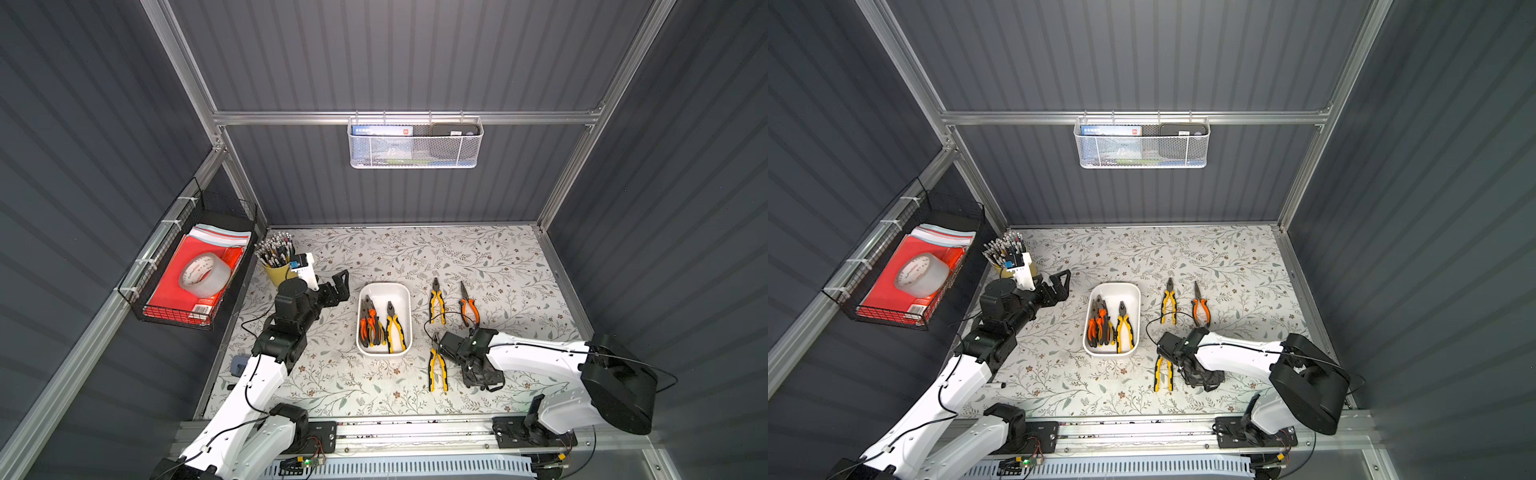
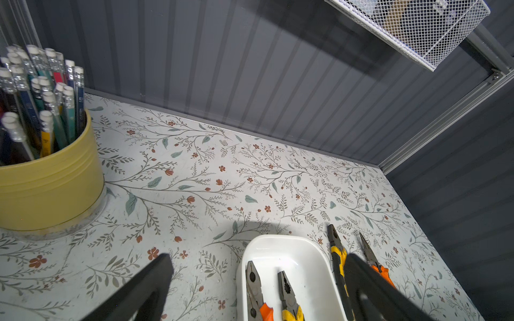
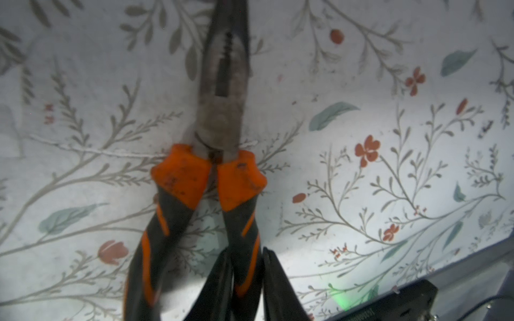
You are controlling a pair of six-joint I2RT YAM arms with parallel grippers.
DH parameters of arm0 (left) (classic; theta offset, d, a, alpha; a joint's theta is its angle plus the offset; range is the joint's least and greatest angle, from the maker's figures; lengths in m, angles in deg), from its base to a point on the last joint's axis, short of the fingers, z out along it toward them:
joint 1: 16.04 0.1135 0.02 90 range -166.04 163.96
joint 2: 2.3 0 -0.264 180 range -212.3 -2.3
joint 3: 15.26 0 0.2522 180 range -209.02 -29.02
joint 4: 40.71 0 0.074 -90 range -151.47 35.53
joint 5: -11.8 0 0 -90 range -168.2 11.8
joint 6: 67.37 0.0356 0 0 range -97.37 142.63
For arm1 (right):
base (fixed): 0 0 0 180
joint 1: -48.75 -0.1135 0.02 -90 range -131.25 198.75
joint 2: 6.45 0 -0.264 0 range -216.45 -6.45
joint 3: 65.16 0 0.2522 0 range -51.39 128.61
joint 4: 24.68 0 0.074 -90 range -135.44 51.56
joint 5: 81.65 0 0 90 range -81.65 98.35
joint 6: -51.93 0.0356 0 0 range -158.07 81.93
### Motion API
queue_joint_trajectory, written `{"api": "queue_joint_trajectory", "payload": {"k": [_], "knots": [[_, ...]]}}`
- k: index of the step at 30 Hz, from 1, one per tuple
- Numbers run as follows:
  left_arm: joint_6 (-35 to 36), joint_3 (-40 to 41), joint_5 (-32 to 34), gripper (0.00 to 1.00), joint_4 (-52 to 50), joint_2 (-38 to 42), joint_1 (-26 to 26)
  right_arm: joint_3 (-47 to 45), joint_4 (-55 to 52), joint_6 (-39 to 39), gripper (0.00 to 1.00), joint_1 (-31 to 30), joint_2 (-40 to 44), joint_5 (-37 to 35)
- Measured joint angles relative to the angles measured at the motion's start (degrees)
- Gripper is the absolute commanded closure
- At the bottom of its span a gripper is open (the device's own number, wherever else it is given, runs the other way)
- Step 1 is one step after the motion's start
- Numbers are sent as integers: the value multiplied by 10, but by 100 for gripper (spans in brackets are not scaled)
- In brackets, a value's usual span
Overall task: Take the pliers out of the storage box
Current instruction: Place the pliers at the center of the board.
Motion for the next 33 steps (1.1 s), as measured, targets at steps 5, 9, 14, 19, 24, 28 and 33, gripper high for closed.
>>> {"api": "queue_joint_trajectory", "payload": {"k": [5, 9, 14, 19, 24, 28, 33], "knots": [[0, 0, 0, 1, 0, -2, 0, 23, -10, 0, 48, 1, -3, -10], [0, 0, 0, 1, 0, -3, 0, 57, -37, 2, 37, 7, 7, -17], [0, 0, 0, 1, 0, -3, 0, 79, -35, 1, 16, 34, 53, 5], [0, 0, 0, 1, 0, -3, 0, 56, 11, -3, 15, 83, 121, 69], [0, 0, 0, 1, 0, -3, 0, 8, 44, -3, 16, 99, 153, 111], [0, 0, 0, 1, 0, -3, 0, -3, 50, -7, 18, 100, 107, 135], [0, 0, 0, 1, 0, -3, 0, -17, 63, -16, 20, 94, 57, 150]]}}
